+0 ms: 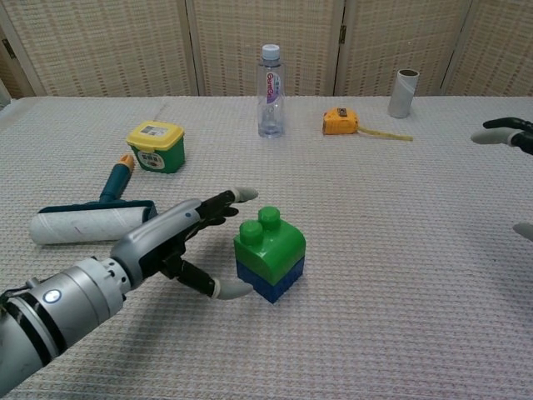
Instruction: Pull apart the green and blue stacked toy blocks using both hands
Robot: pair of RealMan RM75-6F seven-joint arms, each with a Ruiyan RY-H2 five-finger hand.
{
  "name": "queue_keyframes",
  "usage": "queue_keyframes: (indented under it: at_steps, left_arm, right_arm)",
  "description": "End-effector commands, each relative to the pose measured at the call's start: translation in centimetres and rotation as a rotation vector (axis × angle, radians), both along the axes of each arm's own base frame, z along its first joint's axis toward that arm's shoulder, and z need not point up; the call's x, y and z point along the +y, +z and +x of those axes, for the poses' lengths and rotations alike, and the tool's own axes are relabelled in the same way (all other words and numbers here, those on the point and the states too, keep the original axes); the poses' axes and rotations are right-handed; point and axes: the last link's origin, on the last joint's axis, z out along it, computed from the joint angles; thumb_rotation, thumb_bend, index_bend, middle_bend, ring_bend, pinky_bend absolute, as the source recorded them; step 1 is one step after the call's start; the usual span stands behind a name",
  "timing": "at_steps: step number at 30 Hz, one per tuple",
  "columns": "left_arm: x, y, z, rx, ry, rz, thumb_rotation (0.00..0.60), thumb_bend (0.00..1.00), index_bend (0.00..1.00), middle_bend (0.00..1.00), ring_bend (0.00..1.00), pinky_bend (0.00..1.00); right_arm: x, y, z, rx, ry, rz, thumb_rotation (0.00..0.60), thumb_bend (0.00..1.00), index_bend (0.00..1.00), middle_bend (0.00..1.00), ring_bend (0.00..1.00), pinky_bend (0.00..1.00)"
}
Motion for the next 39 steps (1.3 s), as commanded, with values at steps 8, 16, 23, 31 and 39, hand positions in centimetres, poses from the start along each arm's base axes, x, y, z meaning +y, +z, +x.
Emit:
queue_keyframes:
  at_steps: [8, 16, 23, 31, 39]
  left_arm:
    - [0.4, -0.9, 0.4, -0.024, -0.001, -0.004, 0.600, 0.24, 0.00, 0.00, 0.00, 0.00]
    - [0.6, -1.5, 0.9, -0.043, -0.001, -0.002, 0.600, 0.24, 0.00, 0.00, 0.00, 0.00]
    - [1.2, -2.4, 1.4, -0.064, -0.001, 0.019, 0.600, 0.24, 0.00, 0.01, 0.00, 0.00]
    - [1.6, -3.0, 1.7, -0.075, -0.016, 0.032, 0.600, 0.24, 0.01, 0.02, 0.00, 0.00]
    - [2.0, -3.9, 1.9, -0.084, 0.001, 0.039, 0.600, 0.24, 0.01, 0.03, 0.00, 0.00]
  right_arm:
    - [0.0, 0.2, 0.0, -0.008, 0.000, -0.002, 0.600, 0.37, 0.00, 0.00, 0.00, 0.00]
    - [0.0, 0.2, 0.0, -0.009, 0.000, 0.002, 0.600, 0.37, 0.00, 0.00, 0.00, 0.00]
    - [-0.1, 0.1, -0.1, -0.009, -0.003, 0.015, 0.600, 0.37, 0.00, 0.00, 0.00, 0.00]
    - [-0.2, 0.4, -0.1, -0.018, -0.004, 0.010, 0.600, 0.37, 0.00, 0.00, 0.00, 0.00]
    - [-0.1, 0.6, -0.1, -0.023, -0.004, 0.014, 0.600, 0.37, 0.00, 0.00, 0.00, 0.00]
